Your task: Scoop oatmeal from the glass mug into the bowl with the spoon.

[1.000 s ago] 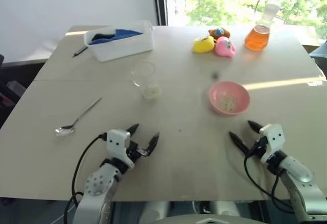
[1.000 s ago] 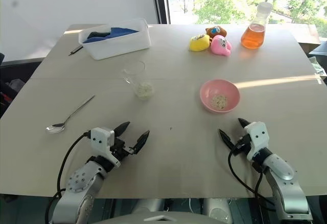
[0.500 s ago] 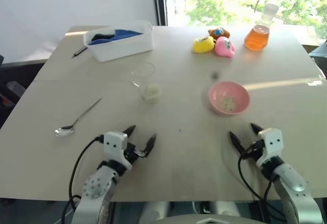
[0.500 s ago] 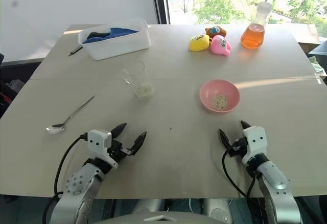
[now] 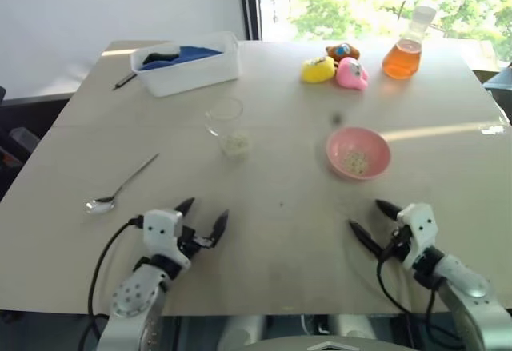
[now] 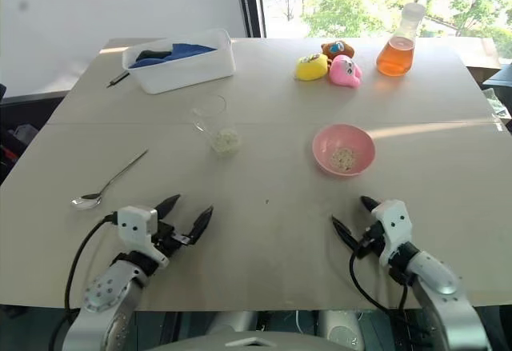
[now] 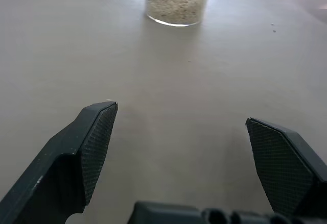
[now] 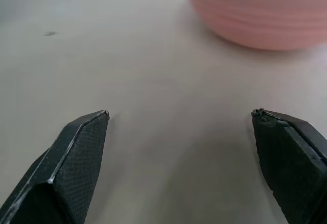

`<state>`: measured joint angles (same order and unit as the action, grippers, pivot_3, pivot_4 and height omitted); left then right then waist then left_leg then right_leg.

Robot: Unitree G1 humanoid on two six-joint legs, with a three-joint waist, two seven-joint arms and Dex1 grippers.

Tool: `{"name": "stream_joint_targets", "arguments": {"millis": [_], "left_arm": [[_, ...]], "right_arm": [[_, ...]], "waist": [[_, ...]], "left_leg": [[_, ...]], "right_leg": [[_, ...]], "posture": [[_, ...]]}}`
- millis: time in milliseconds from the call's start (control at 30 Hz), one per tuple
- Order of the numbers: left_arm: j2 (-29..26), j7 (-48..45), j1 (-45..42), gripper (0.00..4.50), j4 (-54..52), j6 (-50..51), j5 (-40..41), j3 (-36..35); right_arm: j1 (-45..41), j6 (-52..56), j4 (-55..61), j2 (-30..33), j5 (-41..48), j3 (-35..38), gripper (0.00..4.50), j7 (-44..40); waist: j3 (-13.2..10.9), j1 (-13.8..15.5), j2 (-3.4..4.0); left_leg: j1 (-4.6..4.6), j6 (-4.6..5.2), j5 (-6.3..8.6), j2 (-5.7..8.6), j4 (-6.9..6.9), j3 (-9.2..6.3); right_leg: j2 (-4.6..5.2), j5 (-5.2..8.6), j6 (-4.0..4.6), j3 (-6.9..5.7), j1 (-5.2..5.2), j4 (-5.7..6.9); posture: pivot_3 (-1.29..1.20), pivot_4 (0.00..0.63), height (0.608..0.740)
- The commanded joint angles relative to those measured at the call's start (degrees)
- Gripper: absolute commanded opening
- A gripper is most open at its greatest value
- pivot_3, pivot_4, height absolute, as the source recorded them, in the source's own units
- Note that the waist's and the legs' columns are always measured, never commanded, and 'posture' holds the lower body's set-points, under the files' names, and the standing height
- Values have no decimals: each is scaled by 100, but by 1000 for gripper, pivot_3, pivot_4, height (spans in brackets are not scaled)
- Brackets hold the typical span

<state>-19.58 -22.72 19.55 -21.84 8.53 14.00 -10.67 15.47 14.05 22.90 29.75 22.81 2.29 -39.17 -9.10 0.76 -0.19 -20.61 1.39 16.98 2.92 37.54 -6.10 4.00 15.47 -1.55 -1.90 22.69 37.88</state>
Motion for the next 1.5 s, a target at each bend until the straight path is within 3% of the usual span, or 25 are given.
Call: {"name": "stream_joint_targets", "arguments": {"millis": [33, 367, 600, 867, 1067, 1267, 1400, 1500], "left_arm": [[-76, 293, -251, 4448, -45, 165, 145, -537], [-1058, 334, -1288, 4448, 589, 1087, 397, -1558], [-2294, -490, -1445, 4448, 1482, 2150, 785, -2140], [-2872, -2119, -1669, 4448, 3179, 1979, 805, -1574], [-3141, -2409, -2646, 4448, 4930, 977, 262, -1138], [-3282, -2773, -3303, 4448, 5940, 541, -31, -675], [-3325, -2866, -3581, 3307, 6280, 599, -148, -463], [-3375, -2927, -3524, 1930, 6227, 898, -184, -318]], "right_arm": [[-332, 297, 444, 329, 397, -56, 4500, -525], [-2289, 1379, 854, 691, 1124, -648, 4500, -1156], [-2450, 1404, 836, 793, 967, -825, 4500, -1298], [-2363, 1579, 1181, 690, 1072, -749, 4500, -969], [-2282, 1761, 1488, 596, 1092, -782, 4500, -666], [-2186, 1783, 1634, 537, 1024, -859, 4500, -484], [-2371, 1749, 1378, 568, 1085, -733, 4500, -595], [-2382, 1699, 1305, 594, 1086, -660, 4500, -640]], "waist": [[0, 6, -1], [-8, 4, -12], [-16, -8, -21], [-17, 19, -20], [-12, 8, 0], [-7, 4, 7], [1, 3, 22], [5, -10, 28]], "left_leg": [[-1, 1, 0, 0, 2, -2], [-9, -23, -13, 1, 28, -6], [-20, -24, -11, 5, 40, -7], [-19, -24, -10, 3, 39, -9], [-13, -21, -9, 5, 39, -13], [-8, -13, -9, 0, 42, -20], [-8, -12, -9, 1, 51, -20], [-3, -11, -9, 1, 59, -20]], "right_leg": [[0, 0, 0, -3, 0, 1], [-3, -4, 3, -9, -1, 7], [3, -5, 2, -4, 5, 2], [6, -6, 3, -6, 6, 7], [9, -13, 10, -9, 5, 14], [1, -27, 19, -17, 6, 24], [0, -28, 17, -18, 5, 33], [-2, -28, 17, -17, 4, 50]], "posture": [[0, 150, 740], [0, 150, 740], [0, 150, 740], [0, 150, 740], [0, 150, 740], [0, 150, 740], [0, 150, 740], [0, 150, 740]]}}
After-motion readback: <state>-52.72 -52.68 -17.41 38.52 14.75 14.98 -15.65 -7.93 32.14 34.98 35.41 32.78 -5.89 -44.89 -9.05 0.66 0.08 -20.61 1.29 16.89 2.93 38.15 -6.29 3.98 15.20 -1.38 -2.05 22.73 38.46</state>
